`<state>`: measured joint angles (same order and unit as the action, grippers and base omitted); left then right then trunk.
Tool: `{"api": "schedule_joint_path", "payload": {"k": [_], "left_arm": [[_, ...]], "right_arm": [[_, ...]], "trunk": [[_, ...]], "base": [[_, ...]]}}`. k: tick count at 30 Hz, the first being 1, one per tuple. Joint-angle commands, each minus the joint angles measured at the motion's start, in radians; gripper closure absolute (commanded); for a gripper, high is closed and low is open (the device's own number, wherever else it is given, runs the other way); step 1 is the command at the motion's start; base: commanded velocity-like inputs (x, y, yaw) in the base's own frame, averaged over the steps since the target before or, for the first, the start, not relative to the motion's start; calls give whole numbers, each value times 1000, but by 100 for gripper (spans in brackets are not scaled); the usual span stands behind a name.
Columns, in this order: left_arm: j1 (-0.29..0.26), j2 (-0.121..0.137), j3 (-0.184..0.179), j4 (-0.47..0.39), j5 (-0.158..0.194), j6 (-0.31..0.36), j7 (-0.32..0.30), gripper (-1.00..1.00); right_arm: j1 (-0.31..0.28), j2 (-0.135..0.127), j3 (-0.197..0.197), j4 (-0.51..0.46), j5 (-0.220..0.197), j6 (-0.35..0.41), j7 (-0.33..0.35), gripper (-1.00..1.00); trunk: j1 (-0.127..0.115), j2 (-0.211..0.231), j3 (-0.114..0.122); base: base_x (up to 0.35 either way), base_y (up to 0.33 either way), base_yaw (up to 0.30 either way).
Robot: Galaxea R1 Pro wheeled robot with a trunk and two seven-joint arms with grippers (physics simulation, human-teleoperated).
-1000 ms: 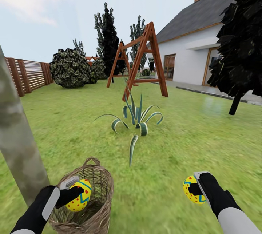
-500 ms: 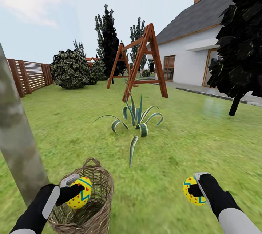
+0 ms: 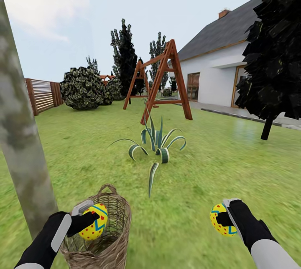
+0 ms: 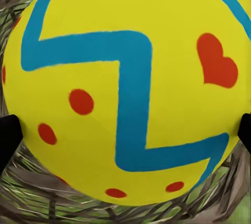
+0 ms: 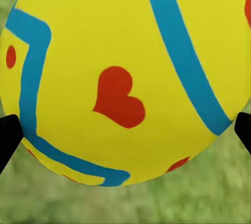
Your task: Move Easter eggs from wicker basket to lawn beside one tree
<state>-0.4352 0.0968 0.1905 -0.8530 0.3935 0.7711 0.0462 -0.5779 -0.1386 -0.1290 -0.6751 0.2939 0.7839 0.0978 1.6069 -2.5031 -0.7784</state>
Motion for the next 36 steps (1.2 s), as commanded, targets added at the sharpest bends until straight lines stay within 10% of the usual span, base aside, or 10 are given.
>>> {"api": "schedule_joint_path", "payload": {"k": [1,15,29,36], "left_arm": [[0,0,1,-1,7,5,3,100],[0,-1,1,-1,7,5,3,100],[0,1,0,-2,6,10,2,100],[0,68,7,-105,6,144,1,100]], "right_arm": [[0,0,-3,-1,9,4,10,100],[0,2,-3,-1,8,3,11,100],[0,1,-3,32,11,3,4,100],[0,1,-3,33,11,0,3,100]], "trunk": [[-1,0,3],[-7,3,57],[-61,101,101],[-87,150,123]], "base": [[0,0,0],[-144,33,0],[-82,17,182],[0,0,256]]}}
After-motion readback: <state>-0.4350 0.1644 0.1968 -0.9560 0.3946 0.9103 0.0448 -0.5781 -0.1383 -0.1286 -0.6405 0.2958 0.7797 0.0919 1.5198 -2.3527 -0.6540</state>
